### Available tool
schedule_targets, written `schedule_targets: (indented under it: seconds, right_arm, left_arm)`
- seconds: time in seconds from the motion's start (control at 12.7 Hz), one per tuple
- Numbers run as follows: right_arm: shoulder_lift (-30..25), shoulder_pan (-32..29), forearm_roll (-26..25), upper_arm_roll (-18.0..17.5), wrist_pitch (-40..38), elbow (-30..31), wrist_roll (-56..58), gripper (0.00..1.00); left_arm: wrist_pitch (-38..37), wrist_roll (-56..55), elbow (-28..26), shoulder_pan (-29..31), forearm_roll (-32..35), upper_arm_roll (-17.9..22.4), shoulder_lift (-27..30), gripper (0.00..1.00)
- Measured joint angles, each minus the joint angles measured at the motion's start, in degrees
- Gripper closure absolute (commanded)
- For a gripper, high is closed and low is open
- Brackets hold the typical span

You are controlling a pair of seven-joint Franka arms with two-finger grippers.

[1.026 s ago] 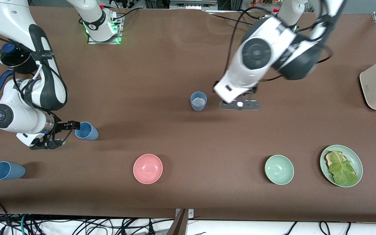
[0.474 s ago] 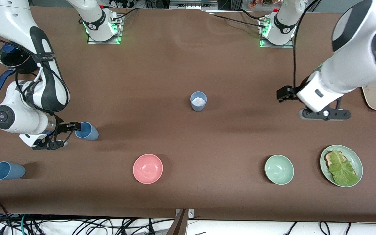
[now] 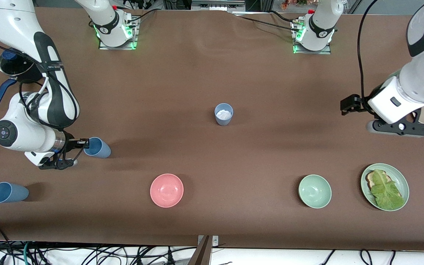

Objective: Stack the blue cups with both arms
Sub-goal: 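Open the left gripper at center while the right gripper lifts the blue cup, then carry the blue cup with the right gripper over the center cup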

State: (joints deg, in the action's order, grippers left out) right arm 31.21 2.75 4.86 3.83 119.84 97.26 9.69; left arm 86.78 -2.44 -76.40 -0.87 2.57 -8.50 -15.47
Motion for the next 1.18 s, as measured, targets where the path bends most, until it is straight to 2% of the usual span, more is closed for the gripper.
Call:
schedule_targets:
  seconds: [0.39, 0.63, 0.95, 1.18]
  right_arm:
    - [-0.01, 0.28, 0.28, -0.23, -0.02, -0.11, -0.26, 1.0]
    - [-0.54, 0.75, 0.54, -2.48, -2.27, -1.0, -4.31, 1.0]
    - [-4.86, 1.17, 0.63, -8.37, -11.87, -2.45, -15.19, 1.0]
    - [-8.48, 1.24, 0.78, -16.16, -16.71, -2.88, -27.9, 1.0]
  left_arm:
    - [7.58, 2.01, -13.35, -0.87, -1.63, 4.8, 10.65, 0.0]
    - [8.58, 2.57, -18.55, -1.03, -1.64, 5.33, 15.47, 0.0]
    - [8.27, 2.57, -19.28, -1.63, -1.67, 4.58, 16.54, 0.0]
    - [8.26, 2.57, -19.37, -1.76, -1.67, 4.32, 16.53, 0.0]
